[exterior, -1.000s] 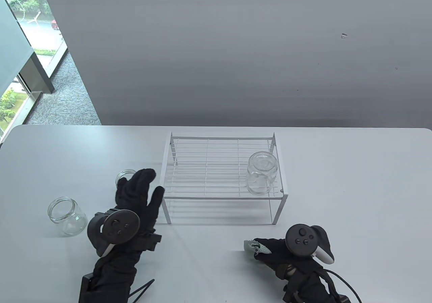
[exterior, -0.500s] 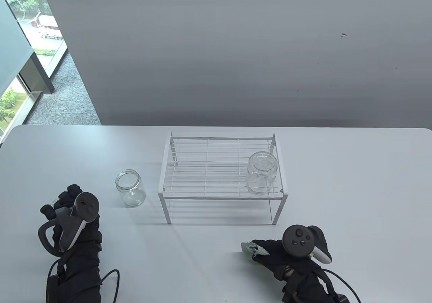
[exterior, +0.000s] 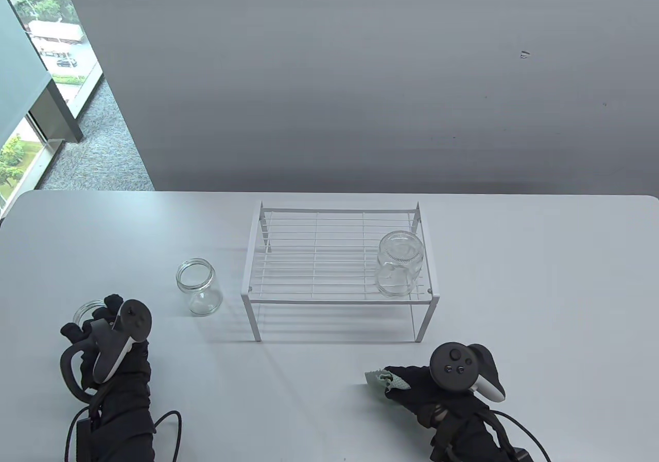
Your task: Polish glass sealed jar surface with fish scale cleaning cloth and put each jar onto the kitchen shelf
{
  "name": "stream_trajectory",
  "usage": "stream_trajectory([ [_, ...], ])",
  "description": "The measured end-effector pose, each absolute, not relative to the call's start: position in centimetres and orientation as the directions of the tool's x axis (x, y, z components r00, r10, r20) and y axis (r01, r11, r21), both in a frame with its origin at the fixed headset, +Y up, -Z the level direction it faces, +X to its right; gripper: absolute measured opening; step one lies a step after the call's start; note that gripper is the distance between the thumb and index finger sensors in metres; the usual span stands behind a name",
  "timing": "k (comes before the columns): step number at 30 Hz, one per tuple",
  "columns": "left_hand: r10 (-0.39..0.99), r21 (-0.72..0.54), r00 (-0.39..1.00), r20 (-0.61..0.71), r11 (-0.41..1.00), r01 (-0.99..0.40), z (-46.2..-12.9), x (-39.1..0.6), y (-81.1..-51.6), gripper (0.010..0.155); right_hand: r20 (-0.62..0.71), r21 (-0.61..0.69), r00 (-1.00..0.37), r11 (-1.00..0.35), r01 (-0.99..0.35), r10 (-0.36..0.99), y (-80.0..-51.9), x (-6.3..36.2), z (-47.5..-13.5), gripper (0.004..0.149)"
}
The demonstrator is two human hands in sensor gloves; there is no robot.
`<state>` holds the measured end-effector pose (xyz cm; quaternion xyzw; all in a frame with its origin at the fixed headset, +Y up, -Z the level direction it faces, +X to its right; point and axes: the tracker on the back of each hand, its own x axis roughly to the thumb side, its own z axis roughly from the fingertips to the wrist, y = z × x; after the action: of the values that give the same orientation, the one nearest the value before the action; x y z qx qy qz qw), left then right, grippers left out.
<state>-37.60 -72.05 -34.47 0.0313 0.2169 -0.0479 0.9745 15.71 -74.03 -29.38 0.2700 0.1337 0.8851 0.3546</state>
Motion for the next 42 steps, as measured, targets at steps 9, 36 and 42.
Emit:
stream_trajectory([
  [9,-0.161,0.014,0.916,-0.366,0.984,0.178,-34.1,-36.6,-72.7,0.064,0.381,0.427,-0.603,-0.712,-0.557,0.701,-74.0,15.7,-29.4,0.05],
  [36,0.661,-0.407,0.744,0.095,0.708,-0.577,-31.5,-20.7,-68.7,0.05,0.487,0.153,-0.548,-0.684,-0.713,0.68,-72.7,16.4,-28.8,0.05],
  [42,0.837,-0.429,0.542,0.077,0.519,-0.74,-31.3,-17.2,-70.5,0.046,0.511,0.09,-0.484,-0.605,-0.791,0.71,-72.3,16.6,-28.6,0.05],
])
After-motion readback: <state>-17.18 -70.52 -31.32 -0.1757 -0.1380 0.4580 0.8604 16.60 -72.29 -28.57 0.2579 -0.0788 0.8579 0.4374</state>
